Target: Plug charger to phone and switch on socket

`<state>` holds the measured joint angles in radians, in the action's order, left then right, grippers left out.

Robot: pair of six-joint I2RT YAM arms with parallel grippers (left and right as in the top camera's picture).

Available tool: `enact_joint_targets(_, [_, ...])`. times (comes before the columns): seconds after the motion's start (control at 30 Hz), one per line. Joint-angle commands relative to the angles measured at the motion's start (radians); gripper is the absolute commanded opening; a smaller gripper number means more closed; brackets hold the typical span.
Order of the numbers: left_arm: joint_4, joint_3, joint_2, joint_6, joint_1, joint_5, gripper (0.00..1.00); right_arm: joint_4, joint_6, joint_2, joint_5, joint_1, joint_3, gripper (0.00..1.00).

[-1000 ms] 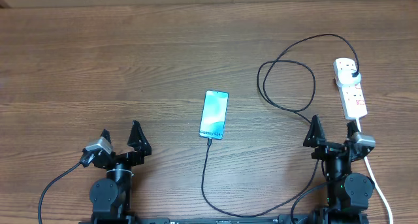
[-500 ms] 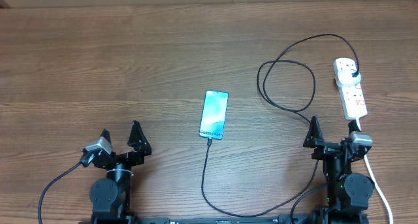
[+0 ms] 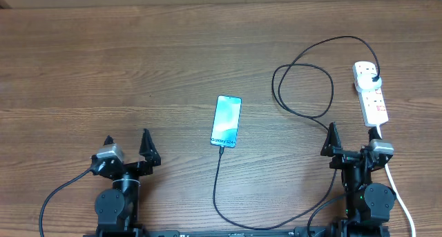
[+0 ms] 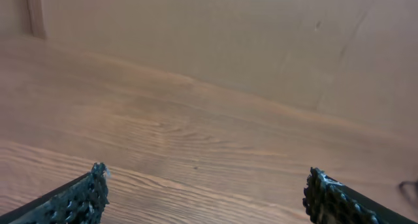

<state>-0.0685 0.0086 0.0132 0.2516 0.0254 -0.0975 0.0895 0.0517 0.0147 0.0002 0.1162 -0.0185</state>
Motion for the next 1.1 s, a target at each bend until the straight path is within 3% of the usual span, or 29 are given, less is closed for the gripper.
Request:
enact_joint_targets(0.0, [-0.002, -0.004, -0.007, -0.166, -0.005, 0.002, 1.0, -0.006, -0.008, -0.012, -0.001, -0.005, 0.011, 1.0])
enact_joint_targets(0.27, [-0.002, -0.004, -0.006, -0.219, -0.005, 0.002, 1.0, -0.006, -0.008, -0.012, -0.001, -0.011, 0.011, 1.0])
enact_joint_targets(0.57, [-0.002, -0.004, -0.007, -0.219, -0.005, 0.002, 1.0, -0.006, -0.008, -0.012, -0.001, -0.141, 0.011, 1.0])
enact_joint_targets(1.07, [-0.001, -0.004, -0.007, -0.219, -0.005, 0.002, 1.0, -0.005, -0.008, -0.012, -0.001, -0.139, 0.011, 1.0])
